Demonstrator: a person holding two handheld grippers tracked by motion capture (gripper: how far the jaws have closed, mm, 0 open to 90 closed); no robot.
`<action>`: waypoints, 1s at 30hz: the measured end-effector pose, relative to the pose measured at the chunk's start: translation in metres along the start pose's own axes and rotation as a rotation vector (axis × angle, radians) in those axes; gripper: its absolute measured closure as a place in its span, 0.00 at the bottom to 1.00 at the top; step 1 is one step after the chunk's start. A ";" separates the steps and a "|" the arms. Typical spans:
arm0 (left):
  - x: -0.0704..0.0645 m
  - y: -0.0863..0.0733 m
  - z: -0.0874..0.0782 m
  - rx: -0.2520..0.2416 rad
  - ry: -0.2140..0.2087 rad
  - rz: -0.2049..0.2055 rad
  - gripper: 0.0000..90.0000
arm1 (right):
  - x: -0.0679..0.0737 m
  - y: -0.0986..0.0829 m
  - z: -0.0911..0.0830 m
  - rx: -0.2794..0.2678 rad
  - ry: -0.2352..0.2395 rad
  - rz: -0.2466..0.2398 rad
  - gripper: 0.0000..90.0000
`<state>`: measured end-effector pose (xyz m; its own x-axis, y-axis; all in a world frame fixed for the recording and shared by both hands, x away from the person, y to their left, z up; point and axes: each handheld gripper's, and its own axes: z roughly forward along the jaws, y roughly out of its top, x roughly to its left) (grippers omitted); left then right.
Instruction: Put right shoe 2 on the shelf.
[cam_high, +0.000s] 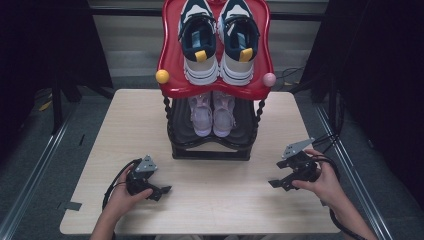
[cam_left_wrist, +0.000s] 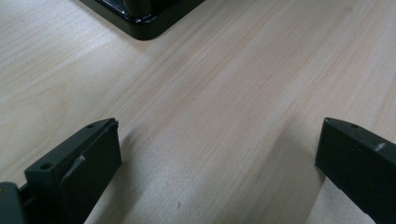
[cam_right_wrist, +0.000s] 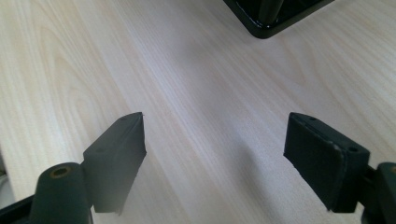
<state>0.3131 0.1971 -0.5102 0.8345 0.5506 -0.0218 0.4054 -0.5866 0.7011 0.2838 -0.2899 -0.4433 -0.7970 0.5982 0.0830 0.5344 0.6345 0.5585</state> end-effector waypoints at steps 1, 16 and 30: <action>0.000 0.000 0.000 -0.001 0.001 0.001 0.00 | 0.000 -0.001 0.002 0.003 0.005 0.006 0.22; 0.000 0.000 0.000 0.000 0.000 0.000 0.00 | 0.004 -0.022 0.021 -0.020 -0.005 0.017 0.22; 0.000 0.000 0.000 -0.001 0.001 0.001 0.00 | 0.006 -0.036 0.033 -0.029 -0.008 0.022 0.22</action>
<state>0.3132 0.1971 -0.5102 0.8344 0.5507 -0.0204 0.4044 -0.5868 0.7016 0.2693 -0.2934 -0.4904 -0.7829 0.6158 0.0885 0.5431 0.6072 0.5799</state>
